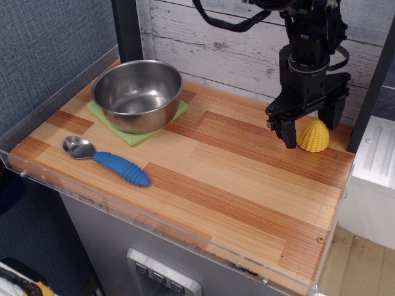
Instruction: Place the yellow fruit on the back right corner of the table.
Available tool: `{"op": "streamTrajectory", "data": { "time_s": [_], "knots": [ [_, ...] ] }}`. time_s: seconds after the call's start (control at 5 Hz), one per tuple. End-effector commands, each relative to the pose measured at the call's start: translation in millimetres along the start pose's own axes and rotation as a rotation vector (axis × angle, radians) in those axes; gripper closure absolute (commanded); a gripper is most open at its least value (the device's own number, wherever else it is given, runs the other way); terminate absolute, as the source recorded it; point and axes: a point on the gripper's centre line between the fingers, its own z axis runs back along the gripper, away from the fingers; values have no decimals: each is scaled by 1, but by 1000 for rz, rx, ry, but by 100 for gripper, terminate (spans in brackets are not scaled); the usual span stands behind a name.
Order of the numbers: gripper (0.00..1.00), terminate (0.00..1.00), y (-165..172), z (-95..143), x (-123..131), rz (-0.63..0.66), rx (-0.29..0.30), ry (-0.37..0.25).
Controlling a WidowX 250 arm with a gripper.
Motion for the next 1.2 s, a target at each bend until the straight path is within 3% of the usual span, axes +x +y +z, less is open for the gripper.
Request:
{"op": "streamTrajectory", "data": {
  "time_s": [0.0,0.4,0.6,1.0],
  "knots": [
    [0,0,-2,54,5,29,-103,-53],
    [0,0,8,117,1,52,-166,-101],
    [0,0,30,141,2,89,-175,-128],
    [0,0,30,141,2,89,-175,-128]
  ]
}}
